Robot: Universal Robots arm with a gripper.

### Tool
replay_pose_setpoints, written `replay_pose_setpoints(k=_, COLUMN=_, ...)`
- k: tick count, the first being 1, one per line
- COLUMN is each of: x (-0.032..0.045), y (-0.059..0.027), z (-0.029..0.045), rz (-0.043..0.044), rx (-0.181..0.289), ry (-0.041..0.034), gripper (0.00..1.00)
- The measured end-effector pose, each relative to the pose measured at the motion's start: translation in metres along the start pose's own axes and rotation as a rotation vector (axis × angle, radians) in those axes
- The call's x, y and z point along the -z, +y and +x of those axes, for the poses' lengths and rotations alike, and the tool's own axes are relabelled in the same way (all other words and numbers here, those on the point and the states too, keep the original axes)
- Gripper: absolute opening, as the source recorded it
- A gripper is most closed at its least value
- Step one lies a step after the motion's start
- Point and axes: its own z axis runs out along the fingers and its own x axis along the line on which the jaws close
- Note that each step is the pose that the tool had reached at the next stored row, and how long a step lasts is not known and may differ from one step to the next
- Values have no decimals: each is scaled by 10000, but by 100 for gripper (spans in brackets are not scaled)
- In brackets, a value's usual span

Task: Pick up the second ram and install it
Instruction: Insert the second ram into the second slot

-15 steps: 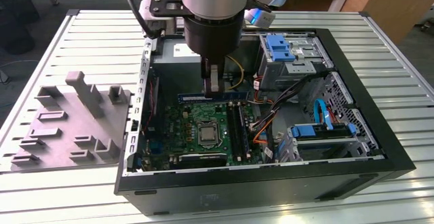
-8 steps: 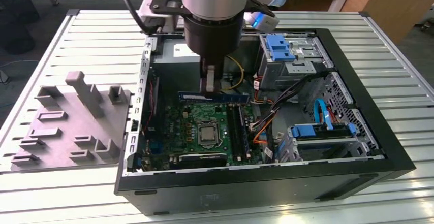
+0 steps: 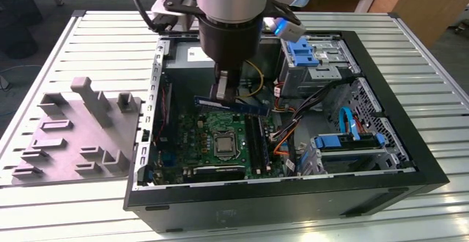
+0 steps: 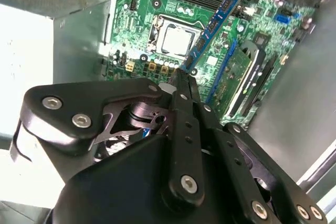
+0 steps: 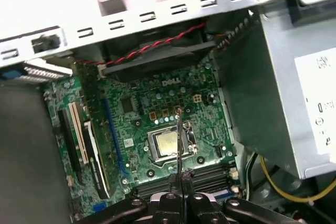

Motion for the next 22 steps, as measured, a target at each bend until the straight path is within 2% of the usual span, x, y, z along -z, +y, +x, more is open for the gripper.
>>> replay_pose_setpoints(k=22, x=-44, y=0, z=1, rz=122, rx=-3994, ry=-2, gripper=11)
